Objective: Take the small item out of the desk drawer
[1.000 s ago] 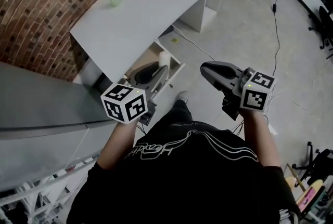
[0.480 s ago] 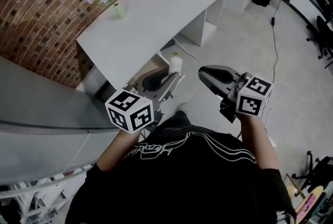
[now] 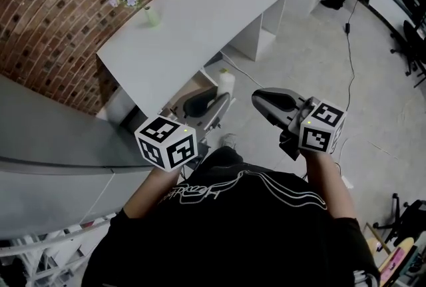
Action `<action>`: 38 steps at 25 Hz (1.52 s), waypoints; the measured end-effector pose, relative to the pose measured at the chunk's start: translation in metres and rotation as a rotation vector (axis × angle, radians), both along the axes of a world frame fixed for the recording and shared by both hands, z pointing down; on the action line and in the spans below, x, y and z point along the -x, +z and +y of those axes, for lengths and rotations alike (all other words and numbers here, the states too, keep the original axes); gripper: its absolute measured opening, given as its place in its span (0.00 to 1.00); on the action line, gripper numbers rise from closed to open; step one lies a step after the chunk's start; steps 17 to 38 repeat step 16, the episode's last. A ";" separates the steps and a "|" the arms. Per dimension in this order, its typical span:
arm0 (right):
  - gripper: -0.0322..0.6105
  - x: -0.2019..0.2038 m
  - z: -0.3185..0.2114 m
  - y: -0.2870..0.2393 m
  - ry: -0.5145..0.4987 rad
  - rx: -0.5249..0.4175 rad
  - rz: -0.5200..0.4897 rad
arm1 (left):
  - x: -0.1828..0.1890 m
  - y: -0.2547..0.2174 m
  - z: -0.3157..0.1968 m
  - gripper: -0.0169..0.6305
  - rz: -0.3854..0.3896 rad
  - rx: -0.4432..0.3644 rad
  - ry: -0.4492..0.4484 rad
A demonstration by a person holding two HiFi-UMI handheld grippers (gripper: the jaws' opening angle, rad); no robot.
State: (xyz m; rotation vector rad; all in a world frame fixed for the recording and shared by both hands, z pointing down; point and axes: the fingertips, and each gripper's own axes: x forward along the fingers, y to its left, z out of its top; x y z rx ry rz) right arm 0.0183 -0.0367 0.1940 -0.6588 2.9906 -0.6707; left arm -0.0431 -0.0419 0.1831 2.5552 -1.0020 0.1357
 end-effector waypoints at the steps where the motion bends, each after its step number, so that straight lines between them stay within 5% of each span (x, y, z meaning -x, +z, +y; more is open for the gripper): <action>1: 0.14 0.001 0.000 0.001 -0.002 0.001 0.003 | 0.000 0.001 0.000 0.23 0.002 0.002 0.000; 38: 0.14 -0.011 -0.018 0.025 0.011 0.047 -0.005 | -0.014 0.027 -0.022 0.23 -0.023 0.027 0.011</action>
